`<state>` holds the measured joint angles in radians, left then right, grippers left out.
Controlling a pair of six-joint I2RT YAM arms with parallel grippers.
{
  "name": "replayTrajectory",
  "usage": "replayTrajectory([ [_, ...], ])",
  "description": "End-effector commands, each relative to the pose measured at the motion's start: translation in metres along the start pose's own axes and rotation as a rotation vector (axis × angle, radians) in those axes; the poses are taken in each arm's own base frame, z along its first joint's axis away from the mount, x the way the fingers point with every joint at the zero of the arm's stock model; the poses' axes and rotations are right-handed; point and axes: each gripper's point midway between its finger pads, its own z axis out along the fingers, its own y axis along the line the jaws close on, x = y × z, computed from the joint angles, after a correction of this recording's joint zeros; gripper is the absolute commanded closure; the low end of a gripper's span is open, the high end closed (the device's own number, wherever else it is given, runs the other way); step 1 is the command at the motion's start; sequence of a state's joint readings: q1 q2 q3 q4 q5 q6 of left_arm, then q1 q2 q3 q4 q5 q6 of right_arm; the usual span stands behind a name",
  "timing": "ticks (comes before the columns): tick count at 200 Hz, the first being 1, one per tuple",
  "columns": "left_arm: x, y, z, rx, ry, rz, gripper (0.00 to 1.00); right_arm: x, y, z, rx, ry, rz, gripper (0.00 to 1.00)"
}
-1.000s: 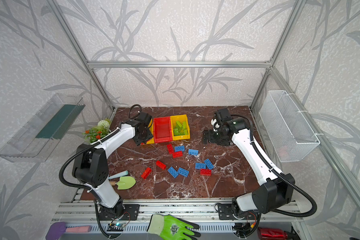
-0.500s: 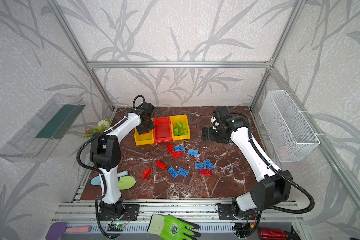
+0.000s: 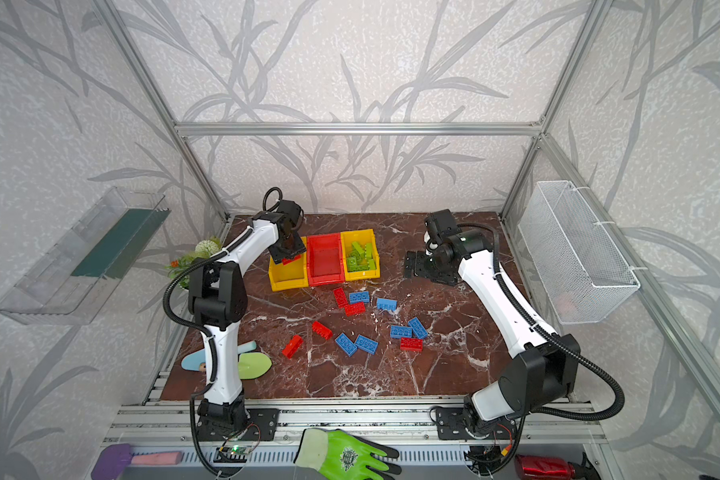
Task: Sort the legos into containers by color
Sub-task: 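Carry the red brick with the left gripper and drop it into the yellow bin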
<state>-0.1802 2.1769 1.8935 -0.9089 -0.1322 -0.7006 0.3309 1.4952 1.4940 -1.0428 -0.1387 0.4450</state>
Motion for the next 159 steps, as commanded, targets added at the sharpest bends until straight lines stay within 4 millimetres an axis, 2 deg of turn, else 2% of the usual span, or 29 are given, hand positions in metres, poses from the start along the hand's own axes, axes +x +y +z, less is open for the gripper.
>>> replayTrajectory([
  [1, -0.002, -0.001, -0.002, 0.004, 0.019, 0.028, 0.37, -0.006, 0.004, -0.006, 0.006, -0.032, 0.01, 0.01],
  [29, -0.002, -0.004, -0.001, 0.016, 0.026, 0.028, 0.29, -0.002, 0.003, -0.006, 0.013, -0.029, 0.015, 0.01],
  [100, 0.004, -0.002, 0.0, 0.022, 0.039, 0.027, 0.25, 0.004, 0.001, -0.013, 0.029, -0.038, 0.012, 0.01],
  [159, -0.002, -0.001, -0.022, 0.056, 0.002, 0.018, 0.18, 0.016, -0.002, -0.018, 0.028, -0.037, 0.01, 0.01],
])
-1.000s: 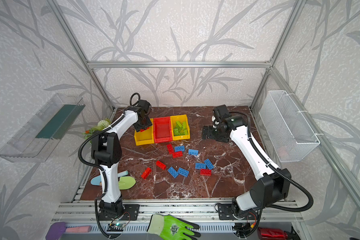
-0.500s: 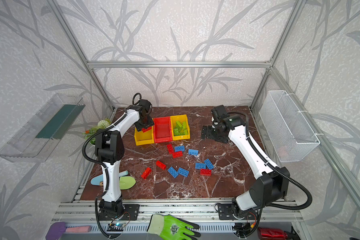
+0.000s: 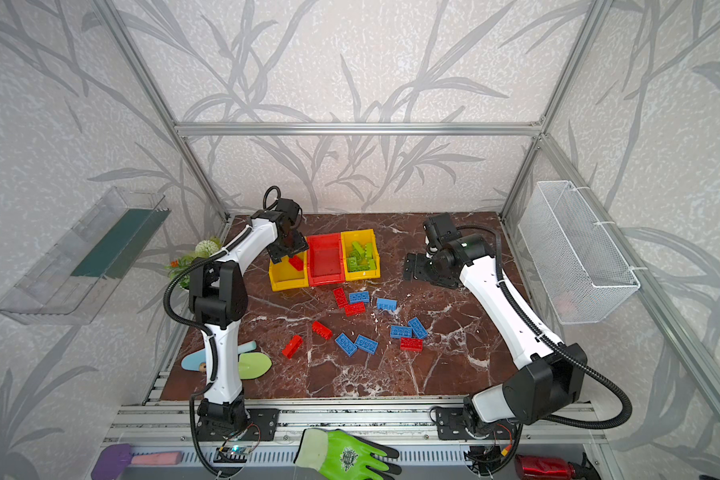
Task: Sort the legos into containers by color
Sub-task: 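Carry the red brick with the left gripper and drop it into the yellow bin, then move the left gripper to a red brick near the trowel and grasp it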
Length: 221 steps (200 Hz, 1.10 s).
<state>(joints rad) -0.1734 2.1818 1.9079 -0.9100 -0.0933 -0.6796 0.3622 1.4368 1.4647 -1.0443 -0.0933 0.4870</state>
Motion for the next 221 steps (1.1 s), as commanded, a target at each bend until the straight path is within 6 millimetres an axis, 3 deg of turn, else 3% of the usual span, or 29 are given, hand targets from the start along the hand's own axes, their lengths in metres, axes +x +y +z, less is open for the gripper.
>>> replayTrajectory([
  [1, 0.0, 0.003, -0.021, 0.022, -0.015, 0.005, 0.18, 0.007, -0.003, -0.007, 0.01, -0.003, 0.0, 0.01],
  [53, 0.012, 0.008, -0.046, 0.065, -0.022, -0.006, 0.18, 0.016, -0.003, -0.016, 0.006, -0.008, -0.011, 0.01],
  [86, 0.038, 0.019, -0.068, 0.09, -0.035, 0.014, 0.18, 0.028, -0.002, -0.019, -0.002, 0.014, -0.036, 0.01],
  [107, 0.069, 0.031, -0.078, 0.097, -0.031, 0.048, 0.18, 0.038, 0.0, -0.021, -0.016, 0.027, -0.057, 0.01],
  [170, 0.19, 0.075, -0.093, 0.107, -0.008, 0.208, 0.2, 0.08, -0.002, -0.027, -0.05, 0.067, -0.112, 0.01],
  [221, 0.247, 0.11, -0.088, 0.199, -0.001, 0.165, 0.2, 0.116, -0.011, -0.035, -0.052, 0.077, -0.139, 0.01],
])
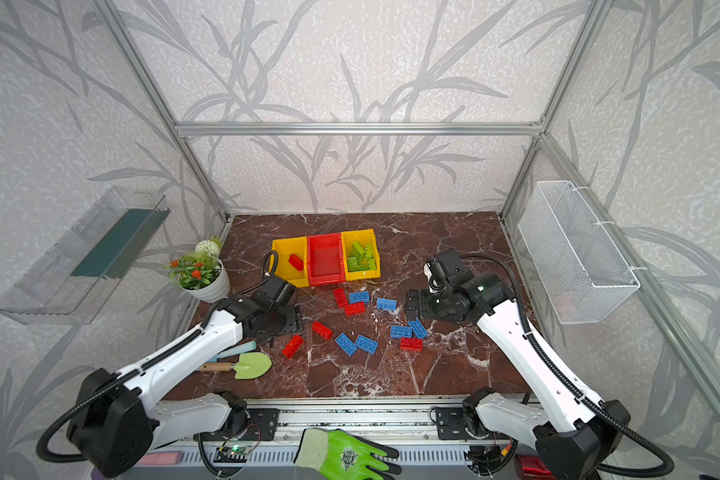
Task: Sort the legos into containers by color
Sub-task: 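Move the left gripper to a red brick near the trowel and grasp it, then carry the red brick with the left gripper toward the bins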
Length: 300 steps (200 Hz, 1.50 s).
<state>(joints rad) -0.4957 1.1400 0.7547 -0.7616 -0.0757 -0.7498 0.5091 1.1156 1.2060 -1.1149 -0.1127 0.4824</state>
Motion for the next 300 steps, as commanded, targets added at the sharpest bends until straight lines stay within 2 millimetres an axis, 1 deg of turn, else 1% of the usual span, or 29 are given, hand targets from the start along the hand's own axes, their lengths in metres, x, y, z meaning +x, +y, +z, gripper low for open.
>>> replayTrajectory([
  [1, 0.014, 0.004, 0.001, 0.054, -0.028, -0.059, 0.2, 0.02, -0.005, -0.006, 0.012, 0.018, -0.005, 0.01],
  [31, 0.032, 0.01, 0.008, 0.099, -0.027, -0.077, 0.21, 0.037, -0.009, -0.013, 0.008, 0.011, -0.001, 0.01],
  [47, 0.036, 0.011, 0.011, 0.104, -0.02, -0.066, 0.22, 0.043, -0.012, -0.019, 0.013, -0.001, 0.0, 0.01],
  [66, 0.037, 0.008, 0.013, 0.108, -0.014, -0.045, 0.22, 0.048, -0.017, -0.027, 0.02, -0.016, 0.005, 0.01],
  [94, 0.036, 0.002, 0.018, 0.098, 0.006, 0.012, 0.24, 0.053, -0.022, -0.031, 0.021, -0.035, 0.022, 0.01],
  [116, 0.042, 0.003, 0.026, 0.075, 0.037, 0.053, 0.27, 0.055, -0.022, -0.032, 0.012, -0.039, 0.032, 0.01],
  [142, 0.049, 0.001, 0.034, 0.076, 0.065, 0.062, 0.31, 0.056, -0.024, -0.034, 0.012, -0.057, 0.042, 0.01],
  [183, 0.05, -0.004, 0.043, 0.068, 0.09, 0.078, 0.4, 0.06, -0.027, -0.034, 0.012, -0.06, 0.047, 0.01],
  [215, 0.054, -0.006, 0.05, 0.041, 0.112, 0.099, 0.44, 0.061, -0.027, -0.032, 0.011, -0.055, 0.044, 0.01],
  [239, 0.056, -0.006, 0.054, 0.029, 0.121, 0.1, 0.51, 0.061, -0.027, -0.03, 0.014, -0.05, 0.037, 0.01],
  [270, 0.053, -0.005, 0.056, -0.006, 0.118, 0.088, 0.69, 0.061, -0.028, -0.03, 0.021, -0.046, 0.03, 0.01],
  [293, 0.049, -0.006, 0.056, -0.022, 0.122, 0.092, 0.75, 0.061, -0.027, -0.028, 0.019, -0.045, 0.027, 0.01],
  [300, 0.048, -0.007, 0.055, -0.03, 0.123, 0.096, 0.79, 0.061, -0.028, -0.027, 0.021, -0.045, 0.03, 0.01],
])
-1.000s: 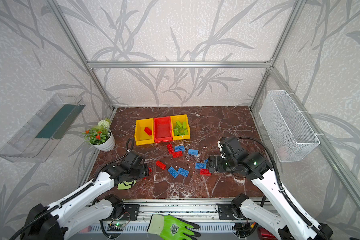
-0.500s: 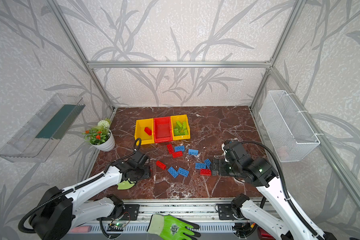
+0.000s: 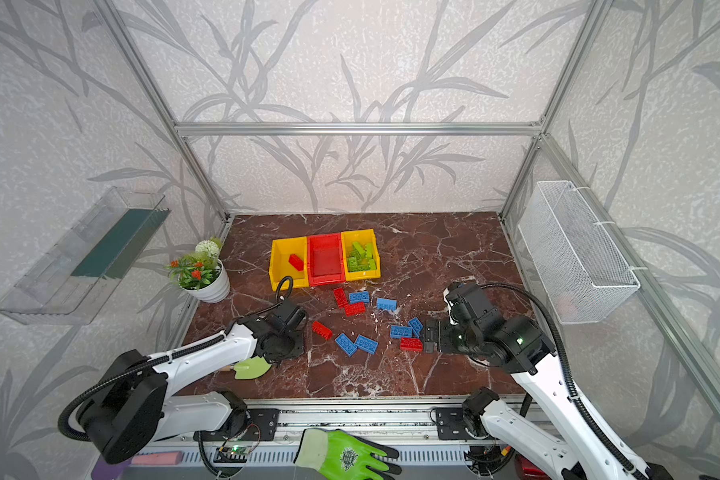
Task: Sort the legos into containers by color
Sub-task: 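Carry the red brick with the left gripper toward the bins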
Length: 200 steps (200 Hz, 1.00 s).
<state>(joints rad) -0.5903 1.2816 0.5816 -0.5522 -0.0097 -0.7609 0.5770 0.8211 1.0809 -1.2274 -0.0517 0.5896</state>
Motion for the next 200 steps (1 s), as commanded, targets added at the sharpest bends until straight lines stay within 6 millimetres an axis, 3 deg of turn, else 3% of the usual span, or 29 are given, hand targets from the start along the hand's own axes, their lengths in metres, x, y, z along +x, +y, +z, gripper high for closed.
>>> replayTrajectory([
  [1, -0.007, 0.0, -0.003, -0.035, -0.01, 0.004, 0.79, 0.004, -0.004, 0.004, 0.022, 0.014, -0.014, 0.01],
  [41, -0.018, -0.001, -0.013, -0.069, -0.024, 0.017, 0.85, 0.002, -0.003, 0.007, 0.02, 0.013, -0.015, 0.01],
  [74, -0.041, -0.003, -0.039, -0.108, -0.09, 0.008, 0.86, -0.003, 0.001, 0.009, 0.014, 0.011, -0.023, 0.01],
  [117, -0.088, -0.019, -0.07, -0.165, -0.155, 0.06, 0.86, -0.016, 0.01, 0.018, 0.014, 0.016, -0.038, 0.01],
  [145, -0.12, -0.029, -0.071, -0.17, -0.161, 0.059, 0.86, -0.025, 0.014, 0.024, 0.02, 0.018, -0.043, 0.01],
  [200, -0.193, -0.017, -0.067, -0.141, -0.175, -0.035, 0.87, -0.045, 0.021, 0.027, 0.046, 0.012, -0.051, 0.01],
])
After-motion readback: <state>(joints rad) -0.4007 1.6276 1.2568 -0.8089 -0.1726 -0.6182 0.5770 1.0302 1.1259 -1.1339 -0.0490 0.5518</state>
